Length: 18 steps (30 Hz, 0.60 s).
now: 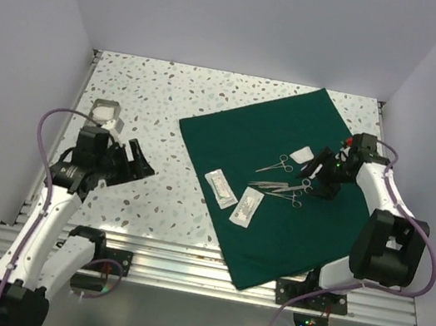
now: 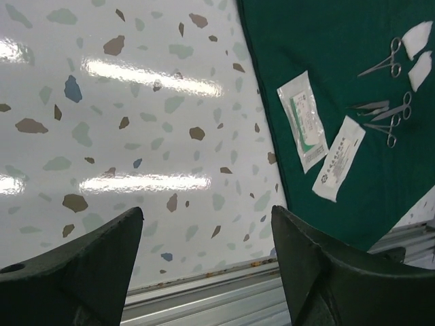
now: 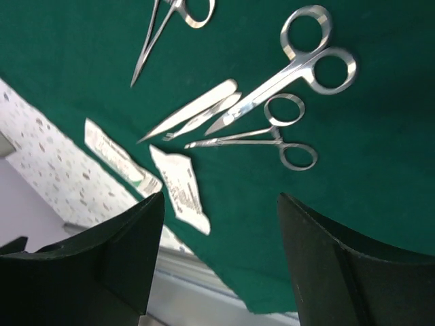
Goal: Prepare the surgical pack
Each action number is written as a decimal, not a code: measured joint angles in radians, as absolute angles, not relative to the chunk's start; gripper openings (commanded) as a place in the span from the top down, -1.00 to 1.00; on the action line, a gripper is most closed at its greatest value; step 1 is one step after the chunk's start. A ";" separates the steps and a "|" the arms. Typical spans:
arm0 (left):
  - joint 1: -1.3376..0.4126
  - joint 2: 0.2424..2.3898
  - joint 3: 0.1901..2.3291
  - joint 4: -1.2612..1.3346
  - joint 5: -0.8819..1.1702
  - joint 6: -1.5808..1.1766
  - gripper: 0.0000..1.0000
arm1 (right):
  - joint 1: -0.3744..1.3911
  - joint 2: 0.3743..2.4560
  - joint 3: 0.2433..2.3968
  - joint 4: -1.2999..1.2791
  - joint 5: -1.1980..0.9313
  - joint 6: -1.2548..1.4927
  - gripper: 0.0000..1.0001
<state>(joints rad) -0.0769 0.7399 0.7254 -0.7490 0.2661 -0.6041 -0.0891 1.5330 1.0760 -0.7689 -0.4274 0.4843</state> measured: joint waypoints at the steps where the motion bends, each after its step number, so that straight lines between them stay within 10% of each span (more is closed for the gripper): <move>1: -0.083 0.769 0.727 -0.748 0.271 -0.583 -0.61 | -0.110 1.530 1.073 -0.755 -0.419 0.477 -0.42; 18: -0.289 0.931 0.741 -0.735 0.341 -0.477 -0.64 | -0.202 1.742 1.056 -0.477 -0.392 0.491 -0.13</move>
<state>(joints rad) -0.2890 0.9314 0.7410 -0.7345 0.3412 -0.4770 -0.2020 1.7420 1.0557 -0.4774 -0.3916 0.4911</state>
